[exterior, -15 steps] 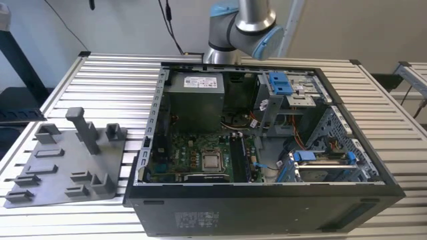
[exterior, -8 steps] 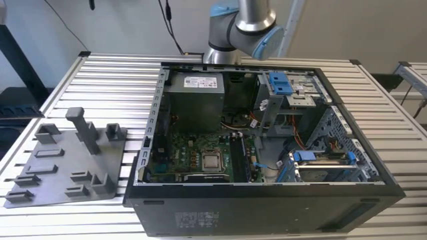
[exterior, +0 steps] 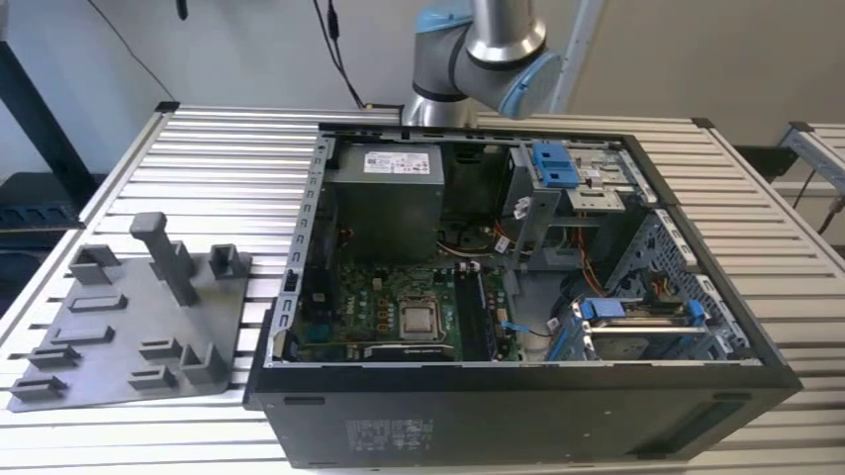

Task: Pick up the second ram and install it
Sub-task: 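Pick up the second ram and move it above second insertion slot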

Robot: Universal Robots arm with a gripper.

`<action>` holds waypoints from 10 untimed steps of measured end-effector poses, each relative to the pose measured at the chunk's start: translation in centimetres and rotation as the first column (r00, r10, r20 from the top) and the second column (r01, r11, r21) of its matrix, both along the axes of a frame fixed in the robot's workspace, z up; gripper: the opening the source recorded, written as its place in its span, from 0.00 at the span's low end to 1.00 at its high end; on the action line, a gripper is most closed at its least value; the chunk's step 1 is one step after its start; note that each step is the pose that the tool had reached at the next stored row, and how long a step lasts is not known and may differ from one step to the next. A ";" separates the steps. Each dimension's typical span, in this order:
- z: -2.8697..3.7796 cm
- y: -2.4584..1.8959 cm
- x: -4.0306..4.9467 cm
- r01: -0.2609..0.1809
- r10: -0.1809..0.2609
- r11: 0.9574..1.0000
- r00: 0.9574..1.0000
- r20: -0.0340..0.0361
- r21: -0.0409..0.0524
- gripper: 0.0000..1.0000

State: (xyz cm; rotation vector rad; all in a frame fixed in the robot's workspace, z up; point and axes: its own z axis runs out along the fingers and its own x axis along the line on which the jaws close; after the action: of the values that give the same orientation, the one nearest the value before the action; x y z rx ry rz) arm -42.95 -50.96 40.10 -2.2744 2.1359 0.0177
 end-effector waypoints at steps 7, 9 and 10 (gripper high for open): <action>0.13 0.00 0.09 0.000 0.000 1.000 1.000 -0.004 0.000 0.14; 0.20 0.00 0.17 0.000 0.000 1.000 1.000 -0.005 0.000 0.14; 0.21 0.00 0.33 0.000 0.000 1.000 1.000 -0.005 0.000 0.14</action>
State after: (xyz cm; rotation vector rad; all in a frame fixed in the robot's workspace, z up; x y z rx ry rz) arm -42.62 -50.96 40.31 -2.2769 2.1383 0.0234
